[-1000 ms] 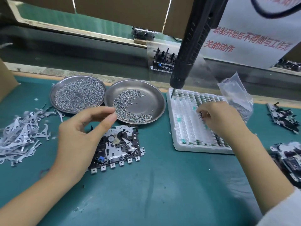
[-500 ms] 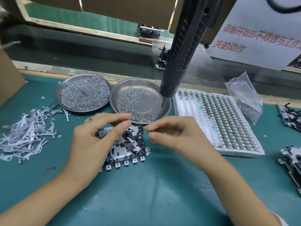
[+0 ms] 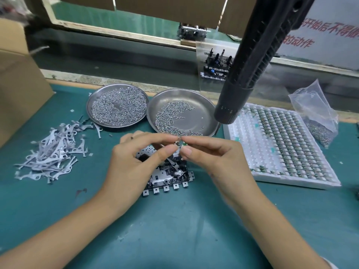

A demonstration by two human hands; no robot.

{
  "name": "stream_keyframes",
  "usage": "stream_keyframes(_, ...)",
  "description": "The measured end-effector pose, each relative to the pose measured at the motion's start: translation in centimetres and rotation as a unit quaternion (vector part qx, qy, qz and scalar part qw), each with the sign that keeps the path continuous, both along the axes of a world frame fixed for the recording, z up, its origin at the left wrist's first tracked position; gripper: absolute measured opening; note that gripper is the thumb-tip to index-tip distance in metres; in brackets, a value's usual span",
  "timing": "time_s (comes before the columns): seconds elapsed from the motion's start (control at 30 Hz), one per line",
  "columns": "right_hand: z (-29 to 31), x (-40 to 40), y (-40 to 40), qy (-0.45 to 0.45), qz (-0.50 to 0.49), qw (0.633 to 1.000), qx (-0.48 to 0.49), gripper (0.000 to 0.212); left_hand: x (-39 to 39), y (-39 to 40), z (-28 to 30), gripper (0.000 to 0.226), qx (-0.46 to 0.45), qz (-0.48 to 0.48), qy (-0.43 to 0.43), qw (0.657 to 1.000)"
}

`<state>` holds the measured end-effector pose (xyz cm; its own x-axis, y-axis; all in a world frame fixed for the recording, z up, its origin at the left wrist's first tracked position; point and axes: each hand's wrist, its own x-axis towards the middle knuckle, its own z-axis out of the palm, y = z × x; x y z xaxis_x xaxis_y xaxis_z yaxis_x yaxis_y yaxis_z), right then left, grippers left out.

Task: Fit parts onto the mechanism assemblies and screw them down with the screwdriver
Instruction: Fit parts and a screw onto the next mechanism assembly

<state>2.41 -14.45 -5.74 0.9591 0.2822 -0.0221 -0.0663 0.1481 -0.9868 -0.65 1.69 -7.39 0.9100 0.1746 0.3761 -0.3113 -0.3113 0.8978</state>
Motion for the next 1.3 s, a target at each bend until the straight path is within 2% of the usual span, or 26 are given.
stream_keyframes(0.27,-0.2,0.1,-0.1,-0.019,0.004,1.000,-0.006,0.024,0.2,0.1,-0.2,0.012,0.024,-0.010,-0.012,1.000)
stream_keyframes(0.4,-0.2,0.0,-0.1,-0.042,0.005,0.999,-0.022,0.021,0.4,0.0,0.1,0.029,0.047,-0.023,-0.032,0.998)
stream_keyframes(0.63,-0.5,-0.2,-0.1,-0.061,0.031,0.997,-0.029,0.022,0.4,0.3,0.2,0.026,0.044,-0.027,-0.049,0.997)
stream_keyframes(0.7,-0.5,-0.2,-0.1,-0.078,0.028,0.996,-0.043,0.018,0.4,0.5,0.4,0.022,0.068,-0.021,-0.055,0.996)
stream_keyframes(0.77,-0.6,-0.3,-0.1,-0.110,0.027,0.991,-0.066,0.014,0.4,0.7,0.6,0.028,0.083,-0.016,-0.056,0.995)
stream_keyframes(0.93,-1.7,-0.5,-0.2,-0.192,0.020,0.974,-0.120,0.020,0.1,1.1,0.4,0.032,0.131,-0.046,-0.024,0.990)
stream_keyframes(1.1,-3.0,-0.9,0.4,-0.331,0.017,0.911,-0.245,0.017,-0.6,3.4,-0.2,0.033,0.090,-0.076,0.020,0.993)
stream_keyframes(1.3,-4.1,-1.1,1.3,-0.452,0.027,0.839,-0.302,0.010,-1.4,4.8,-0.8,0.012,0.037,-0.021,0.034,0.999)
